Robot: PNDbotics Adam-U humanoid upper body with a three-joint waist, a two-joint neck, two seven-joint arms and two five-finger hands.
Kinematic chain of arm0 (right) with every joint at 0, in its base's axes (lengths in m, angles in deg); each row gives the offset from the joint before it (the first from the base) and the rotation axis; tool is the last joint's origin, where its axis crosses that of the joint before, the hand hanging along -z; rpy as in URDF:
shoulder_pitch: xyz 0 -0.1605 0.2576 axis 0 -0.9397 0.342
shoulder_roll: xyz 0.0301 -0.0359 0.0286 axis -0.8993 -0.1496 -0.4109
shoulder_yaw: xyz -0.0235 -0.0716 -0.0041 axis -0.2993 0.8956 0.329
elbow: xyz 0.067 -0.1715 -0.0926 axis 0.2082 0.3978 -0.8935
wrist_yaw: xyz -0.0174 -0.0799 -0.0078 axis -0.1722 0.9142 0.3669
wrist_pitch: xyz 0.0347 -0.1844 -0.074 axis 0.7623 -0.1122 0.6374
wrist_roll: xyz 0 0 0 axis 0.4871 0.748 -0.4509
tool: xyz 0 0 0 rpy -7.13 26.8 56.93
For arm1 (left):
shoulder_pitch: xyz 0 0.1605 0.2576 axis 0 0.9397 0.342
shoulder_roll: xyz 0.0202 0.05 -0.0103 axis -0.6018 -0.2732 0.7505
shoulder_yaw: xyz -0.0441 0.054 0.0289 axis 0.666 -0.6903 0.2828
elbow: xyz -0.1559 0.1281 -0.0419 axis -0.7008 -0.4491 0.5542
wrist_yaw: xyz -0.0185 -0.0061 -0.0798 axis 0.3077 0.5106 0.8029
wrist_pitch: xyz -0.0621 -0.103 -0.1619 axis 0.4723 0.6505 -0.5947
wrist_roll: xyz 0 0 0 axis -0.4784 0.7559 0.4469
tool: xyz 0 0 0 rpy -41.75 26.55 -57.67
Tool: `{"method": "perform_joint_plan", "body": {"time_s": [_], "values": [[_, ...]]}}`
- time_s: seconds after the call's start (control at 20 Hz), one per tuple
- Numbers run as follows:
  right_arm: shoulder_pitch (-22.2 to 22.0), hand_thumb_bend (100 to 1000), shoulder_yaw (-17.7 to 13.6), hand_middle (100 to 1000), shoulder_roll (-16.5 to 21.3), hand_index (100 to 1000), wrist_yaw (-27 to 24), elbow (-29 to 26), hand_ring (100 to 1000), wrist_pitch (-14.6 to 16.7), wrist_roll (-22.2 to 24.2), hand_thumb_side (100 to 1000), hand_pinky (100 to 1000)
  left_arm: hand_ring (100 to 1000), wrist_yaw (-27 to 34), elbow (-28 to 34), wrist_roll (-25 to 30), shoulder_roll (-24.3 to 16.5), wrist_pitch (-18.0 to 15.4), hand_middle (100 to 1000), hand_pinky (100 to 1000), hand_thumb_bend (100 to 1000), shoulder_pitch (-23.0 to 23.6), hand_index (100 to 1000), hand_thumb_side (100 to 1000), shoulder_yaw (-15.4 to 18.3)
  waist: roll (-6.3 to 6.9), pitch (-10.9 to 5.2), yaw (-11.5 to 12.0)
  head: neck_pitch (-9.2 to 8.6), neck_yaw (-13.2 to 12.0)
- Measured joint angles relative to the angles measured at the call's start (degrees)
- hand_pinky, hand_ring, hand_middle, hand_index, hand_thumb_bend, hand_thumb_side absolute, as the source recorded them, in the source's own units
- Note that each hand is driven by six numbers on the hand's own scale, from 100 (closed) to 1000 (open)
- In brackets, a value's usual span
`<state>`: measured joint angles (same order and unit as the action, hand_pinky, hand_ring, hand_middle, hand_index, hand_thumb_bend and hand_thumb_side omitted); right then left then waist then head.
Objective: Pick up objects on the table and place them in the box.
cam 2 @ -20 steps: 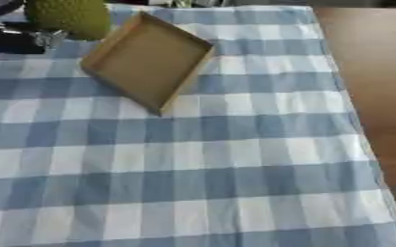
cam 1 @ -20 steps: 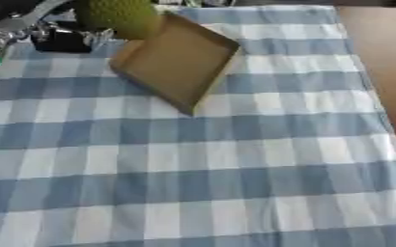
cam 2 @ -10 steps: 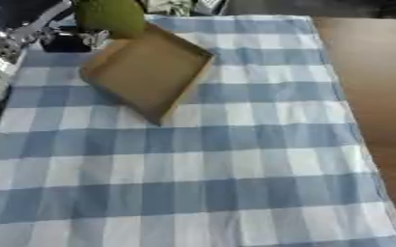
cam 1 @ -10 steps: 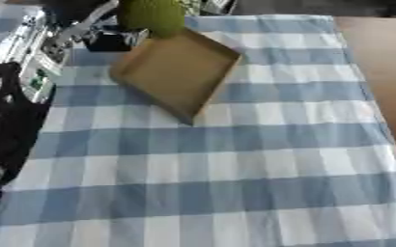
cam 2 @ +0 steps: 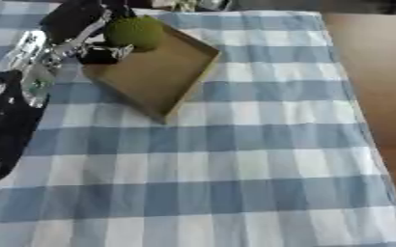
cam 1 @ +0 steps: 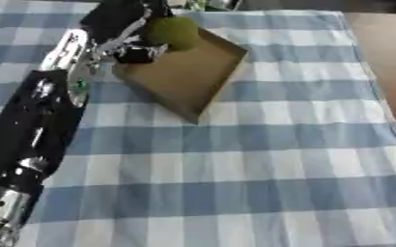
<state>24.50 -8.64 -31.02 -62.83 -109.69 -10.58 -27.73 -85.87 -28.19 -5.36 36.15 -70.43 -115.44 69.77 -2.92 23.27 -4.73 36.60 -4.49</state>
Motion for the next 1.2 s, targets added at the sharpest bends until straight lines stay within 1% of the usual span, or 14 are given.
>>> {"method": "perform_joint_plan", "body": {"time_s": [0.05, 0.1, 0.15, 0.35, 0.4, 0.45, 0.5, 0.55, 0.6, 0.65, 0.8, 0.9, 1.0, 1.2], "values": [[0.0, 100, 0.0, 757, -0.18, 833, -0.07, 0.0, 810, -0.06, 0.16, 470, 842, 394, -0.1, -0.48, 0.76, 0.29, 0.05, 432, 484, 100, 0.01, 588, 100, 0.01, -0.01, 0.02, 0.0, 0.0, 0.0], [-0.01, 100, 0.0, 757, -0.3, 833, -0.16, 0.0, 810, -0.12, 0.33, 448, 842, 396, -0.14, -0.9, 1.59, 0.49, 0.07, 431, 490, 100, 0.03, 588, 100, 0.0, 0.0, 0.03, 0.02, 0.01, 0.0], [-0.03, 100, -0.01, 757, -0.3, 833, -0.19, 0.0, 810, -0.18, 0.43, 470, 842, 398, -0.13, -1.31, 2.48, 0.72, -0.01, 436, 493, 100, 0.08, 592, 100, -0.01, 0.04, 0.03, 0.08, 0.01, 0.01], [-0.11, 100, -0.04, 757, -0.42, 832, -0.24, 0.0, 810, -0.46, 0.75, 470, 842, 417, 0.73, -1.81, 5.9, 1.66, -0.63, 457, 516, 100, 0.41, 615, 100, -0.06, -0.05, 0.06, 0.12, 0.01, 0.02], [-0.13, 100, -0.05, 757, -0.51, 832, -0.27, 0.0, 810, -0.51, 0.82, 470, 842, 432, 1.05, -1.79, 6.51, 1.88, -0.73, 472, 534, 100, 0.41, 634, 100, -0.06, -0.06, 0.06, 0.12, 0.01, 0.02], [-0.14, 100, -0.05, 756, -0.7, 832, -0.29, 0.0, 810, -0.56, 0.87, 470, 843, 471, 1.37, -1.76, 6.94, 1.99, -0.81, 512, 574, 100, 0.41, 689, 100, -0.07, -0.07, 0.06, 0.09, 0.01, 0.01], [-0.17, 100, -0.06, 756, -0.85, 832, -0.36, 0.0, 810, -0.58, 0.9, 470, 843, 471, 1.58, -1.75, 7.19, 2.14, -0.87, 512, 574, 100, 0.41, 689, 100, -0.07, -0.11, 0.06, 0.09, 0.01, 0.0], [-0.27, 100, -0.07, 756, -0.86, 832, -0.45, 0.01, 810, -0.61, 0.93, 470, 843, 555, 1.67, -1.74, 7.34, 2.31, -0.95, 595, 635, 171, 0.43, 771, 146, -0.08, -0.18, 0.06, 0.08, 0.01, 0.0], [-0.41, 100, -0.08, 756, -0.87, 832, -0.5, 0.01, 810, -0.66, 0.98, 470, 843, 635, 1.65, -1.73, 7.43, 2.4, -1.01, 661, 688, 237, 0.48, 820, 242, -0.11, -0.25, 0.06, 0.08, 0.01, 0.0], [-0.56, 100, -0.16, 755, -0.87, 832, -0.54, 0.01, 810, -0.7, 1.03, 470, 843, 710, 1.5, -1.73, 7.6, 2.4, -1.16, 715, 730, 285, 0.55, 856, 299, -0.16, -0.27, 0.06, 0.11, 0.0, 0.0], [-0.63, 100, -0.37, 755, -0.87, 832, -0.65, 0.03, 810, -0.8, 1.13, 470, 843, 816, -0.06, -1.73, 8.15, 2.39, -1.7, 810, 817, 395, 0.93, 913, 423, -0.45, -0.26, 0.06, 0.2, 0.0, 0.04], [-0.76, 100, -0.38, 755, -0.87, 832, -0.7, 0.04, 810, -0.81, 1.14, 470, 843, 842, -1.53, -1.7, 8.14, 2.39, -1.99, 835, 840, 420, 1.01, 928, 451, -0.46, -0.29, 0.06, 0.33, 0.0, 0.09], [-0.99, 100, -0.39, 755, -0.87, 832, -0.71, 0.17, 811, -0.81, 1.15, 470, 843, 867, -2.7, -1.54, 7.66, 2.38, -2.05, 856, 869, 477, 1.09, 942, 499, -0.44, -0.3, 0.05, 0.44, 0.0, 0.13], [-1.08, 100, -0.39, 755, -0.87, 832, -0.71, 0.38, 811, -0.7, 1.29, 470, 843, 869, -3.86, -0.46, 5.55, 2.29, -0.43, 853, 871, 497, 1.09, 936, 506, 0.01, -0.3, -0.07, 0.57, 0.0, 0.46]]}}
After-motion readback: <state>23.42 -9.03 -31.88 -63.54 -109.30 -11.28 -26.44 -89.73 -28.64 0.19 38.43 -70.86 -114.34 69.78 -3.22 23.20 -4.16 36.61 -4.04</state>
